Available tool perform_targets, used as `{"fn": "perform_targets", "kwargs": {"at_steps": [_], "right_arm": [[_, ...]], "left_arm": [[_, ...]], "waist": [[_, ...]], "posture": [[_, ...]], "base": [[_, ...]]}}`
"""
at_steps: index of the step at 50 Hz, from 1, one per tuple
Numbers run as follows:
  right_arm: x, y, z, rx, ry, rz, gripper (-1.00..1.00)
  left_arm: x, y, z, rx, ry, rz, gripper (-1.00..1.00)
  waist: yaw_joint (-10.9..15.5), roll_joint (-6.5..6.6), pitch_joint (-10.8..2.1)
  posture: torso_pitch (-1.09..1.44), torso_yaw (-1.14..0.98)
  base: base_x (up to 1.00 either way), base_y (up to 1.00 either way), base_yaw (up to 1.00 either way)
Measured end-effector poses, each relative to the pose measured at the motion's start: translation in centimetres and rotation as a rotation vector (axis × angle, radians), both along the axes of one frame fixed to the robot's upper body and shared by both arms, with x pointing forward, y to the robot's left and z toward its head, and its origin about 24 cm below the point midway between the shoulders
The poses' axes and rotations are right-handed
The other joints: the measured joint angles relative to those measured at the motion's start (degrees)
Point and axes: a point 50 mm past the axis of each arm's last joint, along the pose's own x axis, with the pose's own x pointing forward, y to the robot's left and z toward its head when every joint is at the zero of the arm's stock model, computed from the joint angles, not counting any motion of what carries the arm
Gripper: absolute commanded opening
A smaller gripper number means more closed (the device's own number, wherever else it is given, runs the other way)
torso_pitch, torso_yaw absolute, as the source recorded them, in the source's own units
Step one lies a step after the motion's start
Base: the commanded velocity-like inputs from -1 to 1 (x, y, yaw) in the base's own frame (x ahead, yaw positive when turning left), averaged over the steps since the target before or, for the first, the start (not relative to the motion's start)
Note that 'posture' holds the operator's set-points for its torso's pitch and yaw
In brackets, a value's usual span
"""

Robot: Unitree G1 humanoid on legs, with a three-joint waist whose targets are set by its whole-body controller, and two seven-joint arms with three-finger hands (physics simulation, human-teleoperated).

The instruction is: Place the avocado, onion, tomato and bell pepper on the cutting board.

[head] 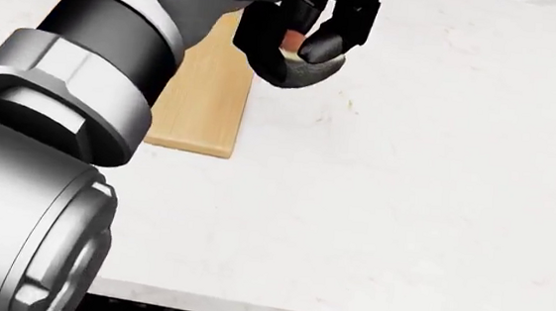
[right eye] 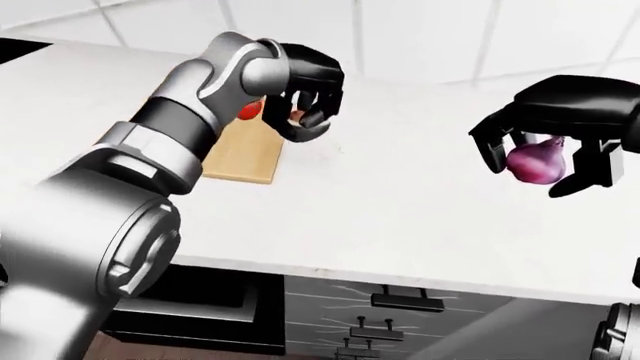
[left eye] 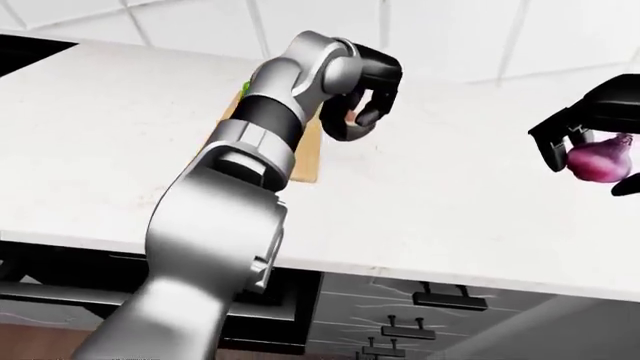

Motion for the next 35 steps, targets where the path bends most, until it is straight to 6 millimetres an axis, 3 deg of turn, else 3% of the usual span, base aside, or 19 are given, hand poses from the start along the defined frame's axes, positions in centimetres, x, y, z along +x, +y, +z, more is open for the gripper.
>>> {"fn": "perform_targets", "kwargs": {"at_steps": [11, 35], "right_arm": [[0.4, 0.6, 0.6, -0.01, -0.008, 0.011, -1.0], [0.7, 1.4, 1.0, -0.027, -0.005, 0.029, -1.0]], "left_arm": [[0.7, 3.0, 1.9, -0.025, -0.052, 0.077, -1.0], [2.5, 10.9, 1.5, -0.073, -0.098, 0.288, -1.0]], "waist": [[-0.16, 0.58, -0.18], [-0.62, 2.22, -0.46]], "posture": [[0.0, 0.0], [0.0, 0.0]], "base": [[0.0, 0.0, 0.0], [0.0, 0.0, 0.0]]}}
